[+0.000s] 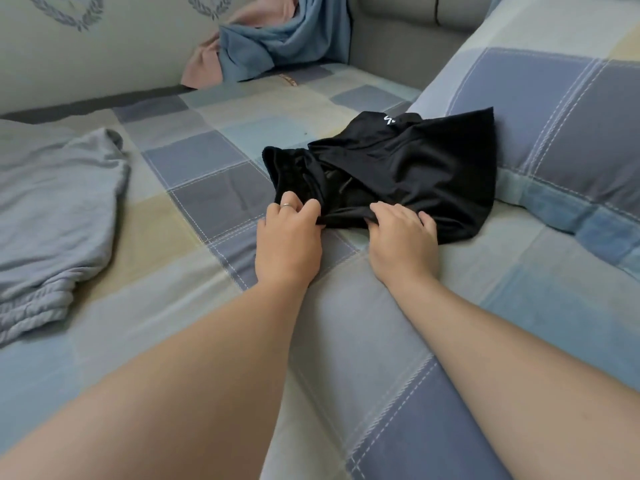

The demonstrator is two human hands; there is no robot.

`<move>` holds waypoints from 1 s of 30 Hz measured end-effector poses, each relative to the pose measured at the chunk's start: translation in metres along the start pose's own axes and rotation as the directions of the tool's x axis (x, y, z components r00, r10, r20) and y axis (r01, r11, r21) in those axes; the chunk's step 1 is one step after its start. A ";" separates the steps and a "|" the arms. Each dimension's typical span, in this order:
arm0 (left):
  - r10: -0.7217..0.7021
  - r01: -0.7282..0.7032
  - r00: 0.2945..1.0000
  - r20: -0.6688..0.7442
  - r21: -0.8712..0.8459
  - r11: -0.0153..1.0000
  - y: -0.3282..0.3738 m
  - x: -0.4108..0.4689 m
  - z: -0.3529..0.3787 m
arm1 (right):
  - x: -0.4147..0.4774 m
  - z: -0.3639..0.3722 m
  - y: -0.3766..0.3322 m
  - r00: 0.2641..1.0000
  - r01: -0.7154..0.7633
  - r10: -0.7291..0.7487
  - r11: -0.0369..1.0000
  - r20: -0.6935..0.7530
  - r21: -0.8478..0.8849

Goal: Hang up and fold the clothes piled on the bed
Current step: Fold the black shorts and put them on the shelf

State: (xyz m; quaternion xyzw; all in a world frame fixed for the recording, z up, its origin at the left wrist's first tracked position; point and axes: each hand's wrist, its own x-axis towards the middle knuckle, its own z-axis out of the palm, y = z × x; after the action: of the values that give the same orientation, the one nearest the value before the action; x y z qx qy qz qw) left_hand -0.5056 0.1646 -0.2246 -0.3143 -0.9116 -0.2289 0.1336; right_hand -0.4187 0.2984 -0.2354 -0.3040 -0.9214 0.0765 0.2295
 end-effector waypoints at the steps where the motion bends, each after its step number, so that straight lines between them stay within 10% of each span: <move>1: -0.007 0.007 1.000 0.005 -0.009 1.000 0.000 -0.005 -0.003 | -0.003 -0.002 0.000 1.000 0.020 -0.020 1.000 0.022 -0.004; 17: -0.185 0.162 0.915 0.358 0.095 0.982 0.047 -0.241 -0.115 | -0.205 -0.129 0.013 0.793 0.261 -0.203 0.965 0.574 -0.019; 23: -0.349 0.270 0.686 0.639 0.221 0.937 0.111 -0.363 -0.211 | -0.288 -0.232 0.014 0.541 0.440 -0.282 0.898 0.792 0.019; 28: -0.426 0.284 0.350 0.834 0.339 0.897 0.156 -0.440 -0.293 | -0.355 -0.313 -0.003 0.133 0.520 -0.205 0.847 0.970 0.108; 30: -0.419 0.275 0.318 0.850 0.341 0.899 0.162 -0.440 -0.309 | -0.351 -0.330 -0.012 0.172 0.480 -0.259 0.865 0.951 0.148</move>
State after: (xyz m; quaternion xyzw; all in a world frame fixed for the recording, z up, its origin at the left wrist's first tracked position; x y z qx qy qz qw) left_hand -0.0351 -0.1023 -0.0757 -0.1742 -0.8927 0.0176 -0.4152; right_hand -0.0213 0.0797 -0.0730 0.0170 -0.9179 0.0980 -0.3842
